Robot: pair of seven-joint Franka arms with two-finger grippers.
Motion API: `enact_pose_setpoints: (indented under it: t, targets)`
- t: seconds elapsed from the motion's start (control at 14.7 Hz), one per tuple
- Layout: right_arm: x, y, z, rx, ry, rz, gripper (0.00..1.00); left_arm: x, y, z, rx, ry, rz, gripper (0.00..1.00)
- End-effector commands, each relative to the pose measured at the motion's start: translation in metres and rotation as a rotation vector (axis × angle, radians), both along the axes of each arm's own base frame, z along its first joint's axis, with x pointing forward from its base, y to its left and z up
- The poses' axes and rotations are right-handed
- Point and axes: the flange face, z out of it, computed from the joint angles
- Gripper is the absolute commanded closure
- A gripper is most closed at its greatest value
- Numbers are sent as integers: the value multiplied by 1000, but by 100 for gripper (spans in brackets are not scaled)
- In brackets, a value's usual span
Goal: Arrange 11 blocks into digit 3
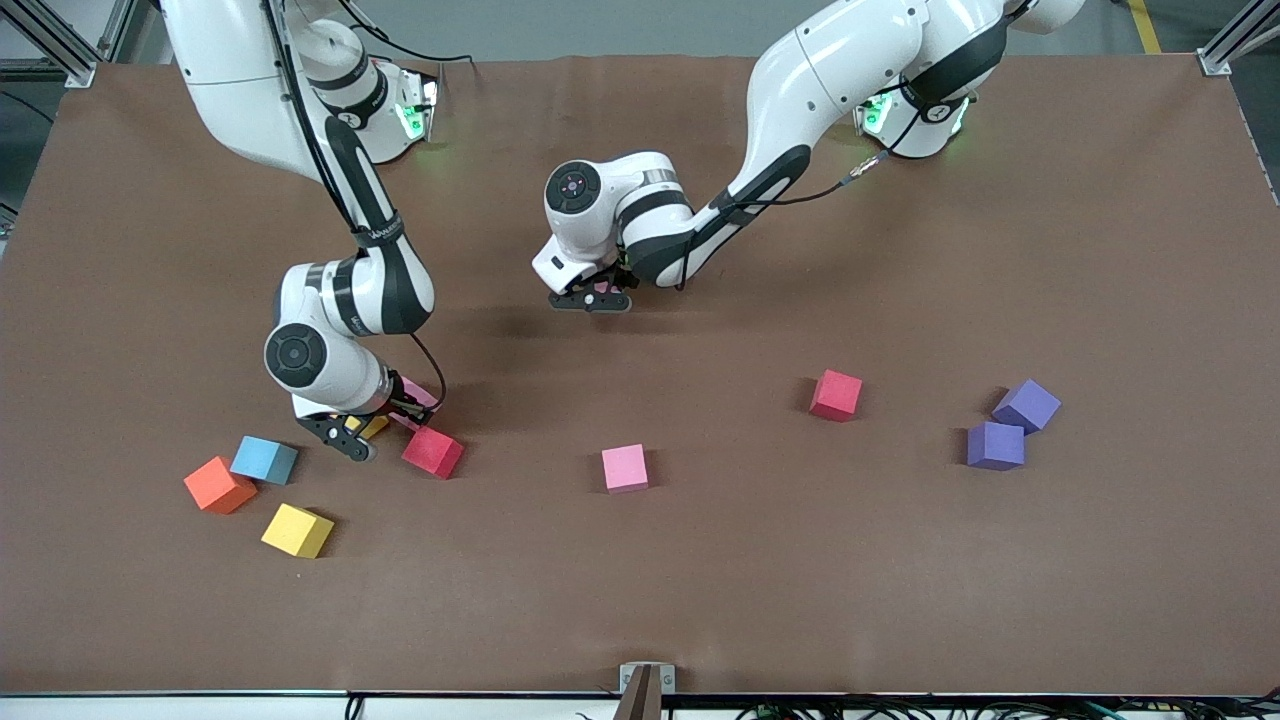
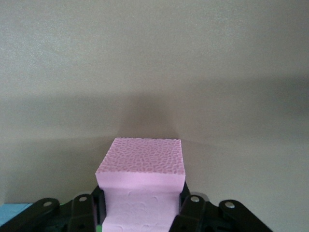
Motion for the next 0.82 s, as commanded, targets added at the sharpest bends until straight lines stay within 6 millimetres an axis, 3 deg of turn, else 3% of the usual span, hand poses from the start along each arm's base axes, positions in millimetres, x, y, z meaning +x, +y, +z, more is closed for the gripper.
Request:
enact_pose_setpoints:
  t: [0.0, 0.41, 0.75]
  targets:
    - [11, 12, 20, 18, 32, 68, 78, -4, -4, -6, 12, 3, 13, 80]
    - [29, 15, 72, 63, 86, 281, 81, -4, -4, -7, 11, 4, 11, 80]
    - [37, 6, 83, 38, 74, 334, 82, -5, -5, -7, 10, 4, 10, 80]
